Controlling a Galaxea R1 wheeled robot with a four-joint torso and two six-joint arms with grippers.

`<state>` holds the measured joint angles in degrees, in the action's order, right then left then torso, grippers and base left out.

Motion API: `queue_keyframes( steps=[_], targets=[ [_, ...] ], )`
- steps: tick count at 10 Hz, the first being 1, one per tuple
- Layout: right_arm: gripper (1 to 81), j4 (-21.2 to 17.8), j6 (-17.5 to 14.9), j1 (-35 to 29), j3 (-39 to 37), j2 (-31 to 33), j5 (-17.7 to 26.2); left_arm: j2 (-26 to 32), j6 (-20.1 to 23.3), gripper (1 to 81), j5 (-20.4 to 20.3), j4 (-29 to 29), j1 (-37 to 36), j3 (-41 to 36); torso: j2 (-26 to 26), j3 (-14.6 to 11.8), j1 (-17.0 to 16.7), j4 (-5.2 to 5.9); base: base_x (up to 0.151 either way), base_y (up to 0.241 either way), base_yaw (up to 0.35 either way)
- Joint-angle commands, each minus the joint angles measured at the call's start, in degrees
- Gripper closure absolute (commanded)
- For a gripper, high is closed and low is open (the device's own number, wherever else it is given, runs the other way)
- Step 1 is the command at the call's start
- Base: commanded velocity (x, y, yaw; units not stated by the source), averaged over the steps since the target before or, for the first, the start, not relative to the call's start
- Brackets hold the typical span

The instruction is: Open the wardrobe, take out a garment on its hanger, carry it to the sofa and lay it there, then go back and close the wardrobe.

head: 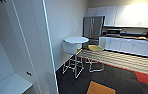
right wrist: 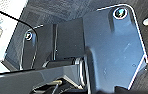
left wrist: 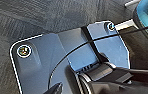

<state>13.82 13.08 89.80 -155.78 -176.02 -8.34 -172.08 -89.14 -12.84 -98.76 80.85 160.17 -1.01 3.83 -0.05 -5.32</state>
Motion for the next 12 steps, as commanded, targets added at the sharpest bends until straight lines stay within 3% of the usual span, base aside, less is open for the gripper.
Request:
queue_keyframes(
  steps=[1, 12],
  targets=[
    [1.0, 0.3, -0.2, -2.2, -0.1, -0.2, 2.7, -0.1, 0.3, 1.0, 2.9, -0.2, -3.2, 0.1, 0.0, 0.0, 0.1, 0.0, 0.0, 0.0, 0.234],
    [1.0, 0.3, -0.2, -2.1, -1.2, -0.4, 2.7, -0.8, 0.3, 1.0, 3.1, -0.2, -3.0, 0.1, 0.0, 0.0, 0.1, 0.0, 0.0, 0.0, 0.234]
  ],
)
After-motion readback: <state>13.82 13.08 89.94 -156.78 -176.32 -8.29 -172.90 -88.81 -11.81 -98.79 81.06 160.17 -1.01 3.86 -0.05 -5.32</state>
